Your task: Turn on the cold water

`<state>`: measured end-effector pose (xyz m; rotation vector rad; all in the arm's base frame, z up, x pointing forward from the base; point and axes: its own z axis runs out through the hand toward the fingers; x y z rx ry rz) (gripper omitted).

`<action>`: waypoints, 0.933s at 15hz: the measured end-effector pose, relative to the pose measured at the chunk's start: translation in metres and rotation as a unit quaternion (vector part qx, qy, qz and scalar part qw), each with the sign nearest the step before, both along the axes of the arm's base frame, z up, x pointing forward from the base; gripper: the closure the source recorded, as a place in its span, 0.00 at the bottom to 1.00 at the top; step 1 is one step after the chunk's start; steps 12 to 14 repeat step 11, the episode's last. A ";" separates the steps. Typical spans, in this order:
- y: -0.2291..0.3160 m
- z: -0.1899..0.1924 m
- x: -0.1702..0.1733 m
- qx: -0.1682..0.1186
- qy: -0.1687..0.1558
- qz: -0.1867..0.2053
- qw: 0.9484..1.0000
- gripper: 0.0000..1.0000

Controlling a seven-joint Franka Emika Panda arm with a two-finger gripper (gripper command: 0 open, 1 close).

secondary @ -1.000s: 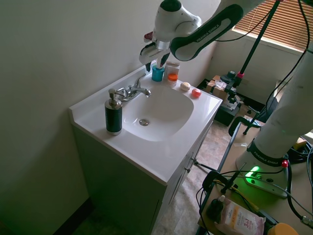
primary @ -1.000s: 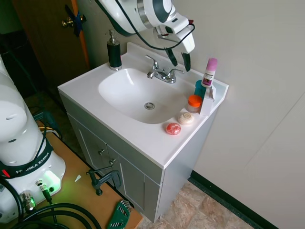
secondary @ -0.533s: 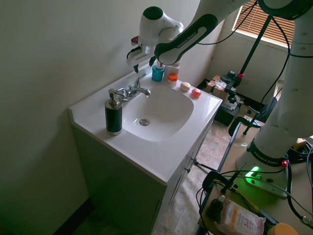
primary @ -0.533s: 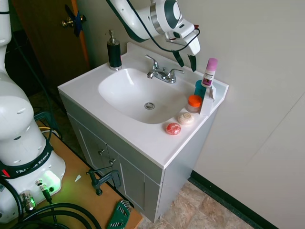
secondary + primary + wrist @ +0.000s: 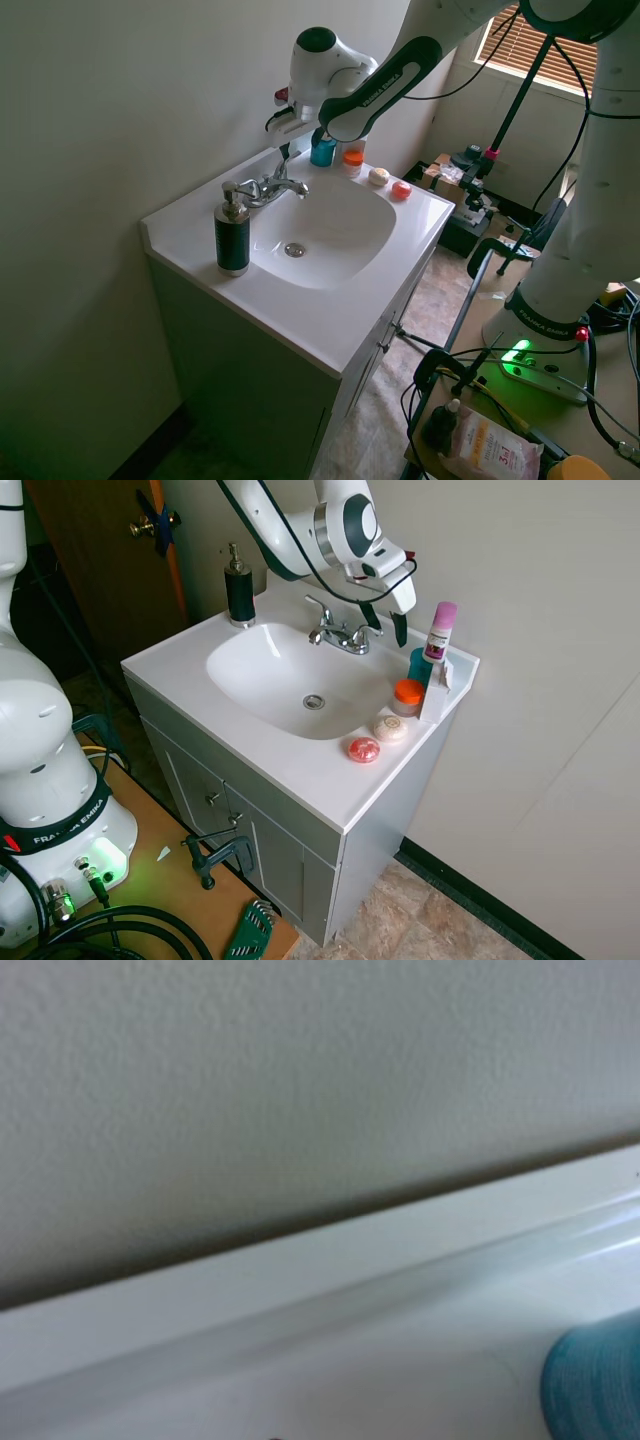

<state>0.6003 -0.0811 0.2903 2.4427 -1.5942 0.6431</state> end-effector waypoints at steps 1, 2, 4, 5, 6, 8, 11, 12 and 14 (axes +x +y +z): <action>0.000 0.001 -0.004 0.005 0.001 -0.003 1.000 0.00; 0.001 0.002 -0.010 0.009 0.005 -0.003 1.000 0.00; 0.004 0.005 -0.032 0.023 0.017 0.001 1.000 0.00; 0.009 0.007 -0.044 0.031 0.024 0.006 0.999 0.00; 0.011 0.011 -0.056 0.035 0.028 0.009 0.999 0.00; 0.026 0.015 -0.082 0.061 0.044 0.020 0.997 0.00; 0.061 0.038 -0.117 0.126 0.088 0.067 0.986 0.00; 0.061 0.038 -0.117 0.126 0.088 0.067 0.986 0.00; 0.061 0.038 -0.117 0.126 0.088 0.067 0.986 0.00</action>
